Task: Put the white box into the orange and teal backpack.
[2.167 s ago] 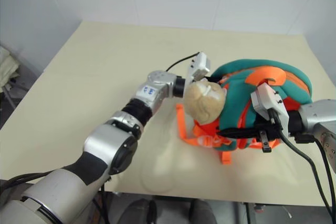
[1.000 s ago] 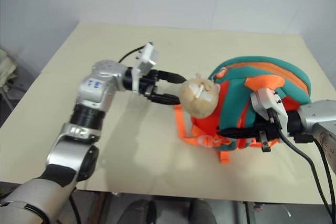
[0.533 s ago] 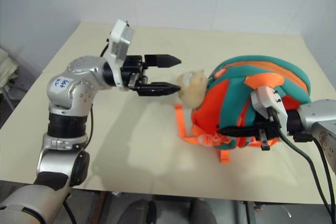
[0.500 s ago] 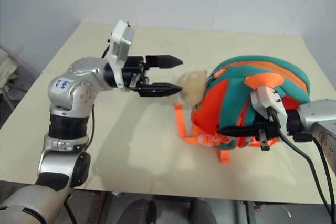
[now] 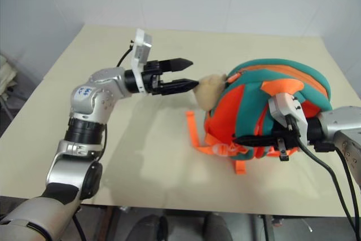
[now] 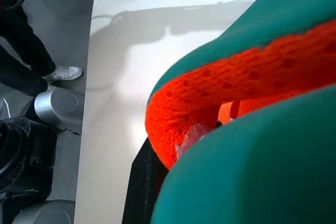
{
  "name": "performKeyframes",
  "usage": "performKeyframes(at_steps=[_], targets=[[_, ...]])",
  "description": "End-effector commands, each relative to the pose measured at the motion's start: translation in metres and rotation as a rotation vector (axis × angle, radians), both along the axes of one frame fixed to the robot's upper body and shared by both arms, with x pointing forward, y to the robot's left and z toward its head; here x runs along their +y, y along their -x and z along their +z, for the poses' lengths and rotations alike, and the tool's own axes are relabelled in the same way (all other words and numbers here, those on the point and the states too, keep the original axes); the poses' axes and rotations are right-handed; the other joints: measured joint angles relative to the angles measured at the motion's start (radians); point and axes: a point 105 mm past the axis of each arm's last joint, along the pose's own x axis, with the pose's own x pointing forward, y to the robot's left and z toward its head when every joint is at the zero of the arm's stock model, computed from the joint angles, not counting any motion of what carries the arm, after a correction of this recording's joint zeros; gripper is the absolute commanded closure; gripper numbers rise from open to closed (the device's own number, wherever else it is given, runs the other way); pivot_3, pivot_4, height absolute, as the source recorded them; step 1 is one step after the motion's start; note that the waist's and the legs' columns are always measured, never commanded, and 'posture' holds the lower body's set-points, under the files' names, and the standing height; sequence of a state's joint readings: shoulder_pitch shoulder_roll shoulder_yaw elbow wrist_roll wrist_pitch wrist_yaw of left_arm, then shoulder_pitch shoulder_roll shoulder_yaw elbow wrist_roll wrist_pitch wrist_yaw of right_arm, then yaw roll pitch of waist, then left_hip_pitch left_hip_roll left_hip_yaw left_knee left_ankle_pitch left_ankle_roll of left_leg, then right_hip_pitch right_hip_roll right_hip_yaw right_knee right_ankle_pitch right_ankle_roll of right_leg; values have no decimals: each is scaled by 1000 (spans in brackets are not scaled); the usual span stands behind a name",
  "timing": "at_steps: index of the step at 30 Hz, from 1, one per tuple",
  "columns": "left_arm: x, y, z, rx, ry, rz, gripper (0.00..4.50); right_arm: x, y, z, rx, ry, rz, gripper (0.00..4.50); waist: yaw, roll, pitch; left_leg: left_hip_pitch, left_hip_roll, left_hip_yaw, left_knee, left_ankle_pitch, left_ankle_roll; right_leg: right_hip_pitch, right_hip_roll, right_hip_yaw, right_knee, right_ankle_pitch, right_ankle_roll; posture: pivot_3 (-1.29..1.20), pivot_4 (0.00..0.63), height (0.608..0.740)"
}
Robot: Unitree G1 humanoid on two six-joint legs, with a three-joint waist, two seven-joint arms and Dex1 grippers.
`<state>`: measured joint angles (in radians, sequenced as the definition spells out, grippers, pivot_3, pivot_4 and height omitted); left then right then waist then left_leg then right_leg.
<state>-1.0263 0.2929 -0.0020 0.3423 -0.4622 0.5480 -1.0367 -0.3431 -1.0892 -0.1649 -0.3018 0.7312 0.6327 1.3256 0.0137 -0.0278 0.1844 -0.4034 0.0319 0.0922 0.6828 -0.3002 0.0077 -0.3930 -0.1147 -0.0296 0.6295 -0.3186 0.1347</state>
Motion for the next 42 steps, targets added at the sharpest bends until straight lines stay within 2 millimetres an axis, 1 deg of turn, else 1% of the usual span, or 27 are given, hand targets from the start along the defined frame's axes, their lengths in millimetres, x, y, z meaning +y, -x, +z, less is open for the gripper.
performKeyframes(at_steps=[1, 3, 8, 13, 16, 20, 22, 27, 30, 38, 39, 40, 42], targets=[[-10, 4, 6, -9, 32, -72, 42, 1, -1, 5, -32, -5, 7, 3924, 1, 0, 0, 0, 0, 0, 0, 0, 0, 0, 0, 0, 0, 0, 0, 0, 150, 740], [-15, 7, 7, 20, 56, -125, 42, 2, -2, 5, -33, -5, 7, 3924, 2, 0, 0, -1, 0, 0, 0, 0, 0, 0, 0, 0, 0, 1, 1, 0, 150, 740], [-30, 7, -5, 54, 32, -179, 42, 3, -3, 6, -36, -4, 10, 3924, 1, 0, 0, -1, 0, 0, 0, 0, 0, 0, 0, 0, -2, 1, 1, 0, 150, 740], [-43, 6, -7, 69, 30, -206, 42, 3, -3, 6, -36, -10, 10, 3924, 1, 0, 0, -1, 0, 0, 0, 0, 0, 0, 0, 0, -2, 1, 1, 0, 150, 740], [-49, 8, -5, 84, 40, -225, 42, 6, -1, 10, -43, -58, 12, 3924, 0, 0, 0, -1, 0, 0, 0, 0, 0, 0, 0, 0, -2, 1, 1, 0, 150, 740], [-51, 12, -5, 88, 45, -242, 42, 8, -3, 24, -59, -174, -22, 3924, 1, 0, 0, -1, 0, 0, 0, 0, 0, 0, 0, 0, -2, 1, 1, 0, 150, 740], [-51, 12, -3, 90, 51, -244, 42, 7, -4, 26, -67, -210, -44, 3924, 1, 0, 0, -1, 0, 0, 0, 0, 0, 0, 0, 0, -2, 1, 1, 0, 150, 740], [-49, 13, 1, 105, 67, -252, 42, 7, -2, 23, -113, -281, -99, 3924, 7, 0, 0, -1, 0, 0, 0, 0, 0, 0, 0, 0, -1, 1, 1, 0, 150, 740], [-49, 16, -3, 123, 52, -269, 42, 8, 2, 19, -85, -280, -103, 3924, 8, 0, 0, -1, 0, 0, -1, 0, 0, 0, 0, 0, -1, 2, 2, 0, 150, 740], [-47, 22, -10, 187, 7, -305, 42, 10, 4, 20, -109, -331, -140, 3924, 8, 0, 0, -1, 0, 0, 0, 0, 0, 0, 0, 0, -2, 2, 2, 0, 150, 740], [-47, 23, -12, 194, -2, -311, 420, 10, 4, 19, -112, -337, -147, 3924, 9, 0, 0, -1, 0, 0, -1, 0, 0, 0, 0, 0, -2, 2, 2, 0, 150, 740], [-47, 25, -13, 199, -10, -315, 566, 10, 5, 18, -115, -341, -157, 3924, 9, 0, 0, -1, 0, 0, -1, 0, 0, 0, 0, 0, -2, 2, 2, 0, 150, 740], [-47, 27, -15, 205, -26, -317, 1141, 9, 5, 18, -119, -345, -170, 3924, 8, 0, 0, -2, 0, 0, -1, 0, 1, 0, 0, 0, -2, 2, 2, 0, 150, 740]])
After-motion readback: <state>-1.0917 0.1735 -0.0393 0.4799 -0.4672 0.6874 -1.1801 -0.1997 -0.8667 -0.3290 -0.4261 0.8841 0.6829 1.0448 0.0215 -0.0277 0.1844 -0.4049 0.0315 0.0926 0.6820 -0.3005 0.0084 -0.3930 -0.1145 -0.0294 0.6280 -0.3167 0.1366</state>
